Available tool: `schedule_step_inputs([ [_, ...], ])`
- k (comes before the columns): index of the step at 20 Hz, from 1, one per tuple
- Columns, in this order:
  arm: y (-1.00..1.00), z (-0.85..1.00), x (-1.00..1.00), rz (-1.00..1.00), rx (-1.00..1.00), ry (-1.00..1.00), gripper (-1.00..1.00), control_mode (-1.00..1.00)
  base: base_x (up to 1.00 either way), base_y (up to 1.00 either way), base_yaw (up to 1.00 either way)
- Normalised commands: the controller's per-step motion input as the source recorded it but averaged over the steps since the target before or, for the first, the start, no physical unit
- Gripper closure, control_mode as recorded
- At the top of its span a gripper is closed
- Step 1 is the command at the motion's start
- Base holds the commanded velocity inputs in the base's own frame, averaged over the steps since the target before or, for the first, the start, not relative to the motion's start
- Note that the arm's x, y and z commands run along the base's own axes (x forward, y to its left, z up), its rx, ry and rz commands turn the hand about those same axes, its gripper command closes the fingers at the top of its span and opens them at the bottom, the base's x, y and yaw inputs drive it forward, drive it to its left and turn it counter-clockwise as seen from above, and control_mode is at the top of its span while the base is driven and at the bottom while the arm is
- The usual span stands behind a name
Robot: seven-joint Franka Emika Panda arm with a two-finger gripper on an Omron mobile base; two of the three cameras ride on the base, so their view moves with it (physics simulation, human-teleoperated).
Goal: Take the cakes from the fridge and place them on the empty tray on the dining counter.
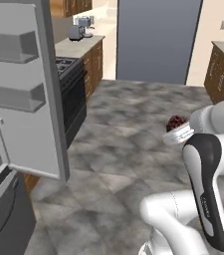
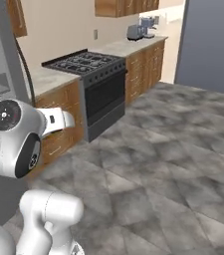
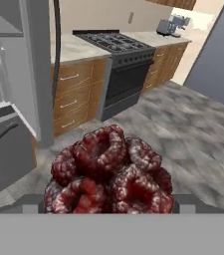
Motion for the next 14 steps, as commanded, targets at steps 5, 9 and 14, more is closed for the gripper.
schedule_step_inputs([
  [5, 0.00, 0.00, 0.00, 0.00, 0.00, 0.00, 1.00, 1.00, -0.87, -0.04, -0.50],
  [9, 0.00, 0.00, 0.00, 0.00, 0.00, 0.00, 1.00, 1.00, -0.97, -0.02, -0.44],
  [14, 0.00, 0.00, 0.00, 0.00, 0.00, 0.00, 1.00, 1.00, -0.91, -0.05, -0.38],
])
